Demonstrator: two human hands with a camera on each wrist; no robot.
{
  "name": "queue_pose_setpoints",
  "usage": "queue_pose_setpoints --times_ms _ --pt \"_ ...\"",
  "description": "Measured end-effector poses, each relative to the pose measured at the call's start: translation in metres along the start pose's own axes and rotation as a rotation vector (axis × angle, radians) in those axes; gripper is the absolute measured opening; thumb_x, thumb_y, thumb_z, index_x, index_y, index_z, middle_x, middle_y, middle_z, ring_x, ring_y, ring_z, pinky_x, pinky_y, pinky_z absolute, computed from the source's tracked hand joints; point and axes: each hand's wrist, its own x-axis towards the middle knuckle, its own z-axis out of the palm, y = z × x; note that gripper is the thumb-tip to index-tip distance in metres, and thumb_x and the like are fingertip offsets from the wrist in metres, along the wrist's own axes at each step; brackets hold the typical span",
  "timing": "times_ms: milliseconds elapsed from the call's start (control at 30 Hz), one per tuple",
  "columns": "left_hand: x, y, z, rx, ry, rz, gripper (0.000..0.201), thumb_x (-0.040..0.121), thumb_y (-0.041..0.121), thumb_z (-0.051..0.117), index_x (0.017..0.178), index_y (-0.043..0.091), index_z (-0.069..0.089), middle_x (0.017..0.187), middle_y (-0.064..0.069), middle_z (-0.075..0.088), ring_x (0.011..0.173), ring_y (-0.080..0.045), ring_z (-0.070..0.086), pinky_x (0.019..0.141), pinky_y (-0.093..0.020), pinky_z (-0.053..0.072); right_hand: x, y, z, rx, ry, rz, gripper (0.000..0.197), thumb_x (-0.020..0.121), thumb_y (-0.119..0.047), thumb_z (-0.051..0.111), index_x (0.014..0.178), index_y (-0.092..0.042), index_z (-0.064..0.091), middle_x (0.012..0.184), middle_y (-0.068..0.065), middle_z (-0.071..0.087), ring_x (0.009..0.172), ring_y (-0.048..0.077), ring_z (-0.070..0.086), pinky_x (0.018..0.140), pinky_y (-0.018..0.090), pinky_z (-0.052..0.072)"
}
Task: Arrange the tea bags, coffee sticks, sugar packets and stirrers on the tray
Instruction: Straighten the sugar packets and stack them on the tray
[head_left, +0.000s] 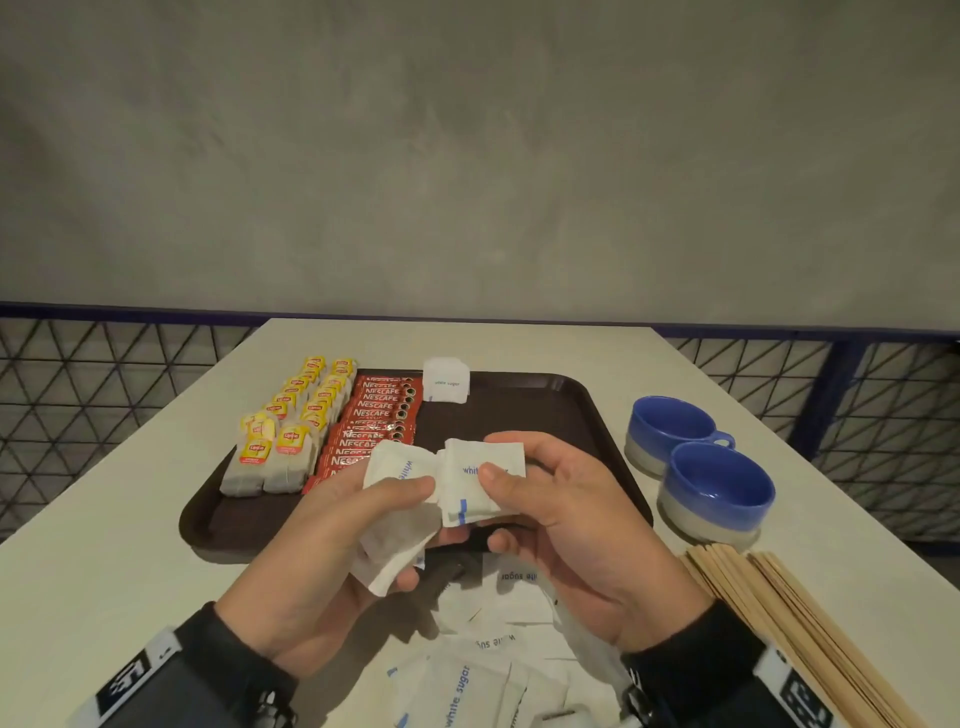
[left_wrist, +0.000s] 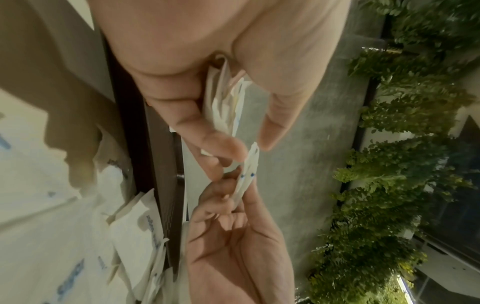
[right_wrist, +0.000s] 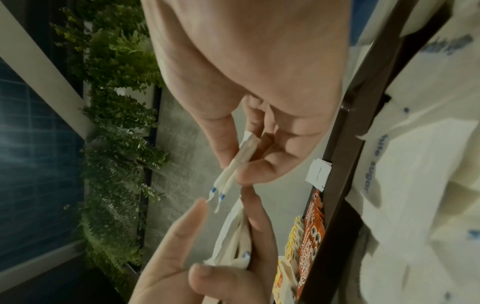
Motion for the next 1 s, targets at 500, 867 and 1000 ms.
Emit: queue_pose_setpoints --times_ms 500,867,1000 --pt "0.0029 -0.0006 -0.0012 -0.001 0.065 0.115 0.05 0.068 0.007 0.075 0.117 0.013 0.069 0.103 -0.011 0.079 0.074 -0.026 0.075 0.036 -0.024 0.041 0.0015 0.0047 -0.0007 -0.15 -0.052 0.014 0.017 0.093 -0.016 0.072 0.107 -0.006 0.074 0.109 0.011 0.077 0.072 0.018 0.06 0.059 0.029 0.054" --pt "0.0007 0.0029 -0.001 0.006 0.064 0.14 0.051 0.066 0.014 0.077 0.115 0.016 0.067 0.103 -0.01 0.079 0.077 -0.029 0.076 0.036 -0.024 0.04 -0.0024 0.0012 0.0014 -0.178 0.016 -0.045 0.019 0.093 -0.026 0.072 0.081 -0.012 0.075 0.103 0.021 0.072 0.067 0.016 0.059 0.057 0.028 0.052" --pt "0.0016 0.0015 -0.0005 0.001 0.063 0.156 0.054 0.065 0.018 0.078 0.117 0.017 0.067 0.104 -0.009 0.079 0.076 -0.027 0.076 0.037 -0.025 0.041 -0.0032 0.0008 0.0003 -0.182 0.035 -0.068 0.02 0.092 -0.026 0.071 0.09 -0.007 0.076 0.081 0.01 0.068 0.065 0.014 0.056 0.058 0.026 0.052"
